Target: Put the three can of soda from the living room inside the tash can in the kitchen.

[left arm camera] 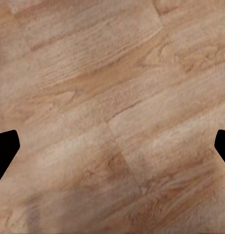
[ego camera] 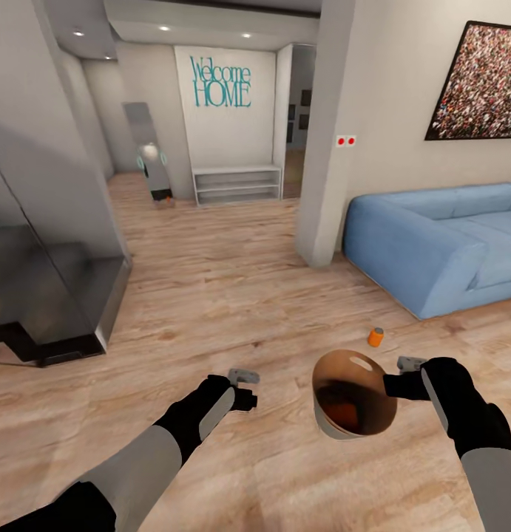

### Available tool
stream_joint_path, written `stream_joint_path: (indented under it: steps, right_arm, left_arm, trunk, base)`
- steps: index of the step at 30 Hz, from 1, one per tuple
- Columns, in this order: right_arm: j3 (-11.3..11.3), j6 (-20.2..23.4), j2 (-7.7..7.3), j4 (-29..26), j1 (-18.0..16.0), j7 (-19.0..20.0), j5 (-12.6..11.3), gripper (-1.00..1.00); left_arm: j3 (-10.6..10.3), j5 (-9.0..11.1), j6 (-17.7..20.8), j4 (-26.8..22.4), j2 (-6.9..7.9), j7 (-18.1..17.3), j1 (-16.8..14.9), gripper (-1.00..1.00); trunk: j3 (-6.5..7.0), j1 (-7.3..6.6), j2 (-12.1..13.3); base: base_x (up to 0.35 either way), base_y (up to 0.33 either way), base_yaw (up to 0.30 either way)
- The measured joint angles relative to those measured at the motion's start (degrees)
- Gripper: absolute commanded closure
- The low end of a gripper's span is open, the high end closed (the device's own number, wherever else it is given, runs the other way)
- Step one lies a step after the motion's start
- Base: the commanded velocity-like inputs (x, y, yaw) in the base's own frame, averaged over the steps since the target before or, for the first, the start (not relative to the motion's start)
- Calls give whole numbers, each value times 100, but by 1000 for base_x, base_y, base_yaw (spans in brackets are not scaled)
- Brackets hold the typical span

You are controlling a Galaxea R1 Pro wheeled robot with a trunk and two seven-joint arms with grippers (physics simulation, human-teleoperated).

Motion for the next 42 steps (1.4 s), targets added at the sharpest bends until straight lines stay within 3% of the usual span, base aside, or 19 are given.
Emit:
stream_joint_path:
  steps: [10,42]
  right_arm:
    - [-1,-12,-5,-3,0,-7,93,100]
    - [7,1,-1,-7,0,0,-14,100]
  left_arm:
    - [0,-4,-11,0,-1,0,0,-100]
    - [0,-4,-15,0,0,0,1,-100]
  trunk:
    - [0,0,0]
    - [0,0,0]
  base:
    - [347,147,-204]
    - [347,147,-23]
